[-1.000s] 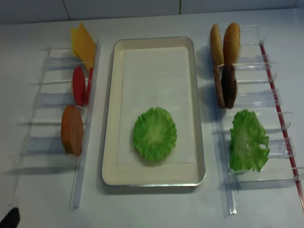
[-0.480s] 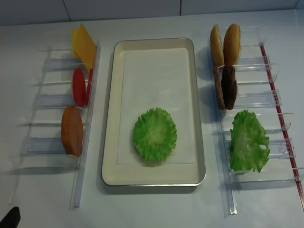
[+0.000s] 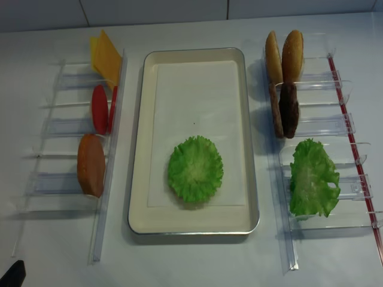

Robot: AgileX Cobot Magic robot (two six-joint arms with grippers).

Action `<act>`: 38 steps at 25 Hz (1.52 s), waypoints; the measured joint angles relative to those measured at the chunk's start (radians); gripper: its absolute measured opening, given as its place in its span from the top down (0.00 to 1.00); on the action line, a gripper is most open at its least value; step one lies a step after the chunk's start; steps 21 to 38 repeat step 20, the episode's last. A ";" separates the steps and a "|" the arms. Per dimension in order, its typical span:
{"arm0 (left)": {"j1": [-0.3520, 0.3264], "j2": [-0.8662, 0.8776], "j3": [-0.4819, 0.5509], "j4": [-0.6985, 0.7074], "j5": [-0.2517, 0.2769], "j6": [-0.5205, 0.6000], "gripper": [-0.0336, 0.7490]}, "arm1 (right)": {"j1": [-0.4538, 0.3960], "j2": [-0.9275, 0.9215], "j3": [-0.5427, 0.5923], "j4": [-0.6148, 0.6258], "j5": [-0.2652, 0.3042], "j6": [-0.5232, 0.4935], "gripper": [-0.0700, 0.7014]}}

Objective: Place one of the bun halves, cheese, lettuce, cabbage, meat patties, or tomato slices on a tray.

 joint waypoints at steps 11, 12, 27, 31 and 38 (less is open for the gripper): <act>0.000 0.000 0.000 0.000 0.000 0.000 0.57 | 0.000 0.000 0.000 -0.004 0.000 0.014 0.42; 0.000 0.000 0.000 0.000 0.000 0.000 0.57 | 0.000 0.000 0.000 -0.004 0.000 0.014 0.42; 0.000 0.000 0.000 0.000 0.000 0.000 0.57 | 0.000 0.000 0.000 -0.004 -0.002 0.016 0.42; 0.000 0.000 0.000 0.000 0.000 0.000 0.57 | 0.000 0.000 0.000 -0.004 -0.002 0.016 0.42; 0.000 0.000 0.000 0.000 0.000 0.000 0.57 | 0.000 0.000 0.000 -0.004 -0.002 0.016 0.42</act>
